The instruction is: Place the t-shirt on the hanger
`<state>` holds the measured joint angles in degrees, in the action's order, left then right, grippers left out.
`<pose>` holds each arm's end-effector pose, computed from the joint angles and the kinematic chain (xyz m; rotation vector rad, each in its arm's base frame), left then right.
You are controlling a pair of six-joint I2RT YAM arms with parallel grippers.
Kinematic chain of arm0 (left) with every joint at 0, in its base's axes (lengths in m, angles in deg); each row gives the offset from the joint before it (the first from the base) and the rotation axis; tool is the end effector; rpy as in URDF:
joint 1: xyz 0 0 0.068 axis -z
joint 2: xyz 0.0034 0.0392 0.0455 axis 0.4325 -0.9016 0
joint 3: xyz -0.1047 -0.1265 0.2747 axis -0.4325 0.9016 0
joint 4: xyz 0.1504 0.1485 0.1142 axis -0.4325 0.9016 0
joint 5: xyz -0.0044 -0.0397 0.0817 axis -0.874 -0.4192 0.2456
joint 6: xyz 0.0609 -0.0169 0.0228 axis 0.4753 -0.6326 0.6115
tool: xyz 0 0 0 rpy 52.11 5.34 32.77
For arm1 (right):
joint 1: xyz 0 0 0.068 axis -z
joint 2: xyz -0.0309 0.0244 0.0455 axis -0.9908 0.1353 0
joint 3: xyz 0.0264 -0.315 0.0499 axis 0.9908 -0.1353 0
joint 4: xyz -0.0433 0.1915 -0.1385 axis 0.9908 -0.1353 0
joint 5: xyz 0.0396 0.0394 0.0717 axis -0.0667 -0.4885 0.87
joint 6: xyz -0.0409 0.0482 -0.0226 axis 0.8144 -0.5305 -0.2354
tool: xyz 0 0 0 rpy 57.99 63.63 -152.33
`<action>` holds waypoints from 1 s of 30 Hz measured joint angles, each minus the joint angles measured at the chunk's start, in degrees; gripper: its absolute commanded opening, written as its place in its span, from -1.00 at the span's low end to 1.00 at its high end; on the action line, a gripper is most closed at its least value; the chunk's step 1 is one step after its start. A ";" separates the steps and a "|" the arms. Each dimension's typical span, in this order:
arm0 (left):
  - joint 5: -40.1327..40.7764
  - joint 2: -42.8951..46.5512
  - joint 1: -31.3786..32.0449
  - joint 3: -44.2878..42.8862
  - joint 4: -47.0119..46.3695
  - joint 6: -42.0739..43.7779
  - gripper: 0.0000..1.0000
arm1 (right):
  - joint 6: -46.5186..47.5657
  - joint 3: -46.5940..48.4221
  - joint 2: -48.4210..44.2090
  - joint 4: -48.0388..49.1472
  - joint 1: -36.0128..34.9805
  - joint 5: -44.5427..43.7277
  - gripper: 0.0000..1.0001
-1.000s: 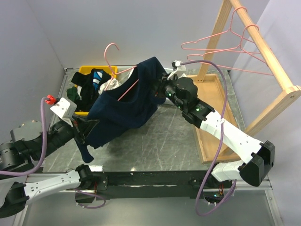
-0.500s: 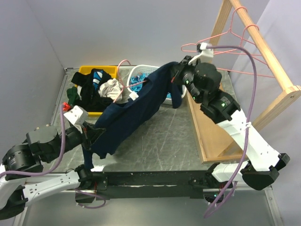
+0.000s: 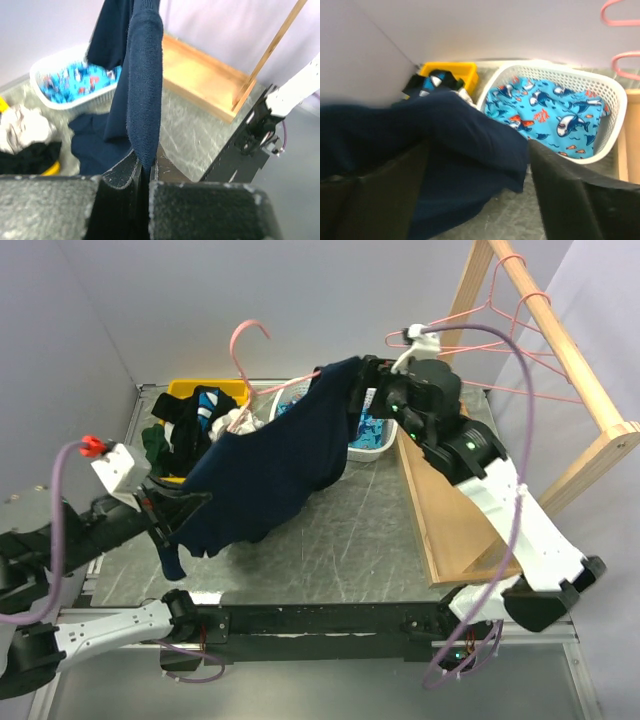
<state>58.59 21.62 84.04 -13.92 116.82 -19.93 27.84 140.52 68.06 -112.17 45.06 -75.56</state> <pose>0.0077 0.0013 0.5109 0.6294 1.6056 -0.7667 0.2170 0.1482 0.5297 -0.0609 1.7720 0.5321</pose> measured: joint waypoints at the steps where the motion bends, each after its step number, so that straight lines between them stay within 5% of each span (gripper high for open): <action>1: -0.28 -0.92 0.00 -2.01 0.07 0.59 -0.98 | 0.13 -0.37 -1.11 0.44 0.04 0.13 0.96; 13: -1.51 -15.30 0.00 -31.08 -0.46 8.04 -0.98 | -1.40 -24.41 -24.98 17.44 0.04 9.42 1.00; 20: -3.45 -14.58 0.00 -27.80 -3.17 9.46 -0.98 | -2.84 -43.56 -30.77 26.86 -1.11 14.14 1.00; 22: -3.37 -12.59 0.00 -23.23 -3.04 9.42 -0.98 | -3.08 -49.59 -31.63 28.72 -4.15 12.74 1.00; 30: -3.72 -10.16 0.00 -18.16 0.57 9.35 -0.98 | -0.26 -67.23 -36.17 36.28 -35.74 0.17 0.96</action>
<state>54.87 11.46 84.04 -32.08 117.39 -10.57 27.57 73.29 31.89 -75.89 9.32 -75.39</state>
